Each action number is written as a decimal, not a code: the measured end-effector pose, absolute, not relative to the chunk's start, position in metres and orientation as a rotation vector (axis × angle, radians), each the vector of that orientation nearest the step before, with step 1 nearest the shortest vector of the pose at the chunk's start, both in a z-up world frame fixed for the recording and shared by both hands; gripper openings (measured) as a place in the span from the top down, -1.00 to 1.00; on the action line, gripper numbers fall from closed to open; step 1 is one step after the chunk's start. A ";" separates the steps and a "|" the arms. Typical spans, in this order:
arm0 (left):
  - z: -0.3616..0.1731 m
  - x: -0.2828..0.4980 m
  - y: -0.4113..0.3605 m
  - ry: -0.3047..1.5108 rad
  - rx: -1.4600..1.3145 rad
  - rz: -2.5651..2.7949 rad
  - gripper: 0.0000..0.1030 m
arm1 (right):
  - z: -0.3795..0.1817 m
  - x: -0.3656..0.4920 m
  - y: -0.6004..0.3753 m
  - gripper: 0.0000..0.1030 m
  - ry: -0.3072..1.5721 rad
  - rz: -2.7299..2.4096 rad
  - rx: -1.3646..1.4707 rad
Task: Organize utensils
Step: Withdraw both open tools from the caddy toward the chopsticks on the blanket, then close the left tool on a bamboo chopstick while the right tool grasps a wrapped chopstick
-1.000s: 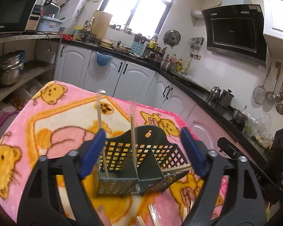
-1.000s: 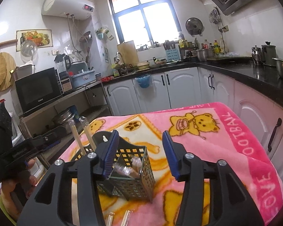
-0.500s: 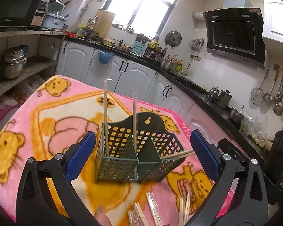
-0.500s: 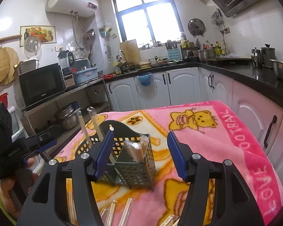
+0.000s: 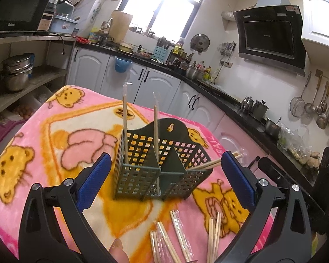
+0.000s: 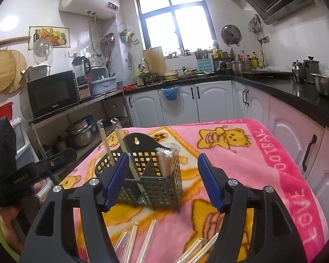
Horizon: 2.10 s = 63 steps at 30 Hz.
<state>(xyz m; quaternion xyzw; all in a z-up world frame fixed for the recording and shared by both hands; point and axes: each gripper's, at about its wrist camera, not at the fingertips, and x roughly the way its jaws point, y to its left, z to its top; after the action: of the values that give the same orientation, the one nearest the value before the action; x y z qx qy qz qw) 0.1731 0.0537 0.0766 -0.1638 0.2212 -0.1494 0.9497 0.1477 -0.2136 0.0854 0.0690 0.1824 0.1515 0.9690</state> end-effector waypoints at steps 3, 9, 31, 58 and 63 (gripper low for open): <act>0.075 0.169 0.056 0.457 -0.329 -0.302 -0.79 | 0.084 0.144 -0.212 -0.31 0.374 0.305 0.132; 0.070 0.161 0.061 0.475 -0.329 -0.291 -0.79 | 0.079 0.138 -0.212 -0.32 0.400 0.304 0.124; 0.043 0.149 0.065 0.574 -0.341 -0.285 -0.79 | 0.056 0.122 -0.216 -0.34 0.500 0.309 0.095; -0.006 0.151 0.037 0.741 -0.263 -0.317 -0.63 | 0.016 0.117 -0.221 -0.21 0.633 0.319 0.055; -0.019 0.154 0.031 0.787 -0.239 -0.324 -0.22 | 0.009 0.120 -0.225 -0.04 0.663 0.315 0.054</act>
<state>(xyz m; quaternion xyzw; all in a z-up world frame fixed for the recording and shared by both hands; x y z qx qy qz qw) 0.1540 0.0310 -0.0187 -0.1157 0.3810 -0.1569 0.9038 0.1204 -0.2246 0.0090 0.0263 0.3241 0.1539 0.9330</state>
